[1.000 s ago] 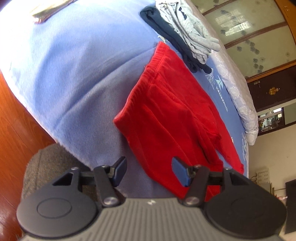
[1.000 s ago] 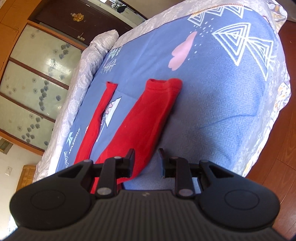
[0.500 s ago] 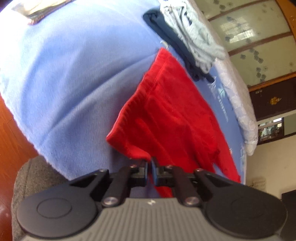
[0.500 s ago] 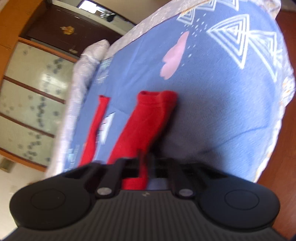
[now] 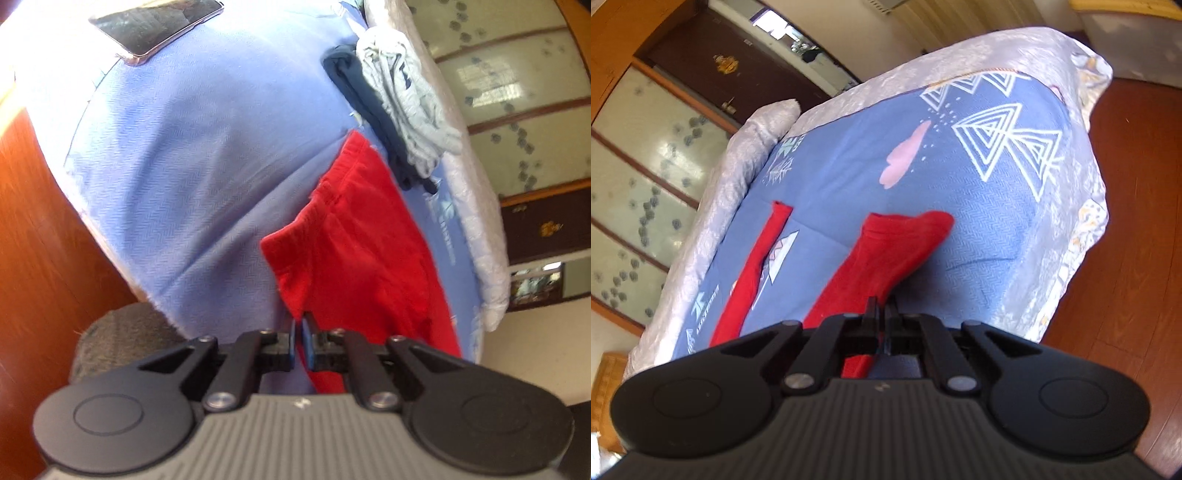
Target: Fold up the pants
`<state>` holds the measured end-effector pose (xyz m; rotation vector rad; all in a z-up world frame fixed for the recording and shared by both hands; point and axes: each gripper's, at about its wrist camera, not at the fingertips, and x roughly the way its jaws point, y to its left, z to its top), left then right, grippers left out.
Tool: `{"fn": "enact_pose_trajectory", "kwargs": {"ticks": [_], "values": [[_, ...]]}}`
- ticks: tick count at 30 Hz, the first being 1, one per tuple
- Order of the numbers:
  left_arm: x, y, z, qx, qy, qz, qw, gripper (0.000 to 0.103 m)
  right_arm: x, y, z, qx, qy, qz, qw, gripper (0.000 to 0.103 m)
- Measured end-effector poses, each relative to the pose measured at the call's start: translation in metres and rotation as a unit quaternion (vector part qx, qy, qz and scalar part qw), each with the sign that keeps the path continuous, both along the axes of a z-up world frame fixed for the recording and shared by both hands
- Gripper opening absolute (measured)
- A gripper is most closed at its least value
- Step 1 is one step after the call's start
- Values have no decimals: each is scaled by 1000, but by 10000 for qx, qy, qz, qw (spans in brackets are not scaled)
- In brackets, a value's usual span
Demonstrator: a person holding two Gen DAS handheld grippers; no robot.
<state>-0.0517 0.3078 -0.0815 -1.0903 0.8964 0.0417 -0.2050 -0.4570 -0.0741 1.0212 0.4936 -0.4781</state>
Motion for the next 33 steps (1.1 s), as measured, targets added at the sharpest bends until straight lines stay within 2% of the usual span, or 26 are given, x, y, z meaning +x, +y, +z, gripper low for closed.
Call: {"fn": "enact_pose_trajectory", "kwargs": {"ticks": [2,6,8,11,16,20,23,27,29,31,33], "values": [[4,2,12,-147,-290,20,9995,5,11,1,12,-80,-216,-4,9997,4],[33,0,46,-122,-897,-38,9959,5,56,-1,52,-423,-784,246,9957,4],[58,-1,60,-134,-1139,-68,9934,5,89,-3,69,-555,-999,369,9928,4],[106,-4,71,-191,-1249,-99,9919,5,148,-7,84,-645,-1230,468,9892,4],[194,-17,62,47,-917,-213,9955,5,250,-15,74,-504,-1129,438,9914,4],[251,-19,30,115,-492,-123,9986,5,321,-8,50,-701,-720,557,9934,4],[279,-16,9,126,-282,-58,9995,5,369,-3,32,-804,-476,666,9934,4],[304,-13,-6,88,-255,93,9996,6,415,8,20,-976,-264,745,9921,4],[315,-16,-11,385,-79,141,9991,14,433,14,12,-1163,-62,863,9894,6],[320,-18,-18,608,276,203,9976,45,449,22,2,-1364,222,1185,9833,12],[313,-15,-18,477,134,163,9986,46,447,24,3,-1520,316,1175,9809,20]]}}
